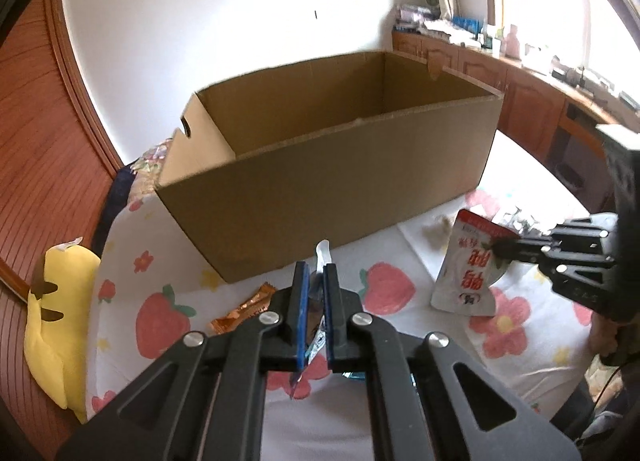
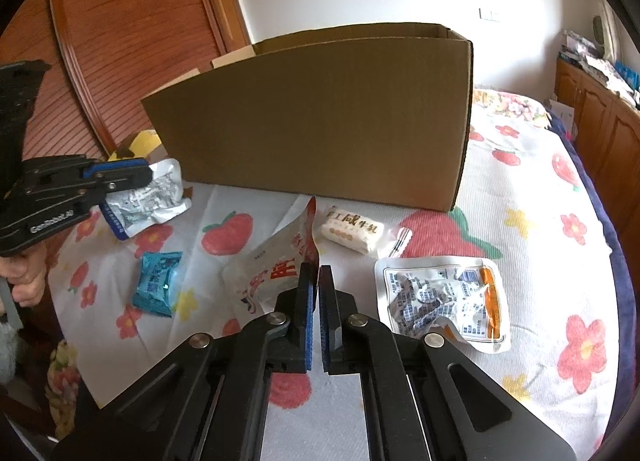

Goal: Organize snacks
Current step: 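Lift both pouches and carry them over the cardboard box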

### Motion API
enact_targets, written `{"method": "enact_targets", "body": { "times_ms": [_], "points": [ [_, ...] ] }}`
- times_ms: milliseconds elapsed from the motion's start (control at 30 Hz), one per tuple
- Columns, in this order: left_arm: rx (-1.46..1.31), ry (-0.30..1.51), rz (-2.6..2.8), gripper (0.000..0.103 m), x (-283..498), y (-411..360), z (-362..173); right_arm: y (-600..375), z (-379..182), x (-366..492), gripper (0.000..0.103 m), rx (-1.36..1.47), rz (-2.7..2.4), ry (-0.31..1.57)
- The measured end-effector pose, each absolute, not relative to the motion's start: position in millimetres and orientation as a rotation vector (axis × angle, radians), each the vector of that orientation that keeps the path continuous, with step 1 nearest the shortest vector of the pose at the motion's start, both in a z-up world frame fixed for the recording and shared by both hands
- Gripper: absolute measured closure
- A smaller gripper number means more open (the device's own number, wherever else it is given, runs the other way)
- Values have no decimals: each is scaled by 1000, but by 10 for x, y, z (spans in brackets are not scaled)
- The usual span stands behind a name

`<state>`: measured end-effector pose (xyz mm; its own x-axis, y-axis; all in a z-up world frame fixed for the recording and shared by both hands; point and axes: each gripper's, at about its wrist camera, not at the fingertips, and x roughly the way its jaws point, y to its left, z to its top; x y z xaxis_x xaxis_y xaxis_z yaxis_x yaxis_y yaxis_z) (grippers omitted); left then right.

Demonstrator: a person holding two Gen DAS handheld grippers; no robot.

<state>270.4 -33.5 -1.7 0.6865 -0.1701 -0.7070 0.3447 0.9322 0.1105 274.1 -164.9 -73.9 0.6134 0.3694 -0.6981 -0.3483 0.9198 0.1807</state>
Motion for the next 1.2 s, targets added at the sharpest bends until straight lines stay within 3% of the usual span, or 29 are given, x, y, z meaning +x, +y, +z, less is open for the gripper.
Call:
{"method": "enact_targets", "body": {
  "times_ms": [567,1200],
  "points": [
    [193,580,-317,100,2608,-374,740,-1578,-8,2604,103,-38,425,676],
    [171,467,-295,99,3209,-297,1139,-1433,890,3140,103,-132,415,499]
  ]
}}
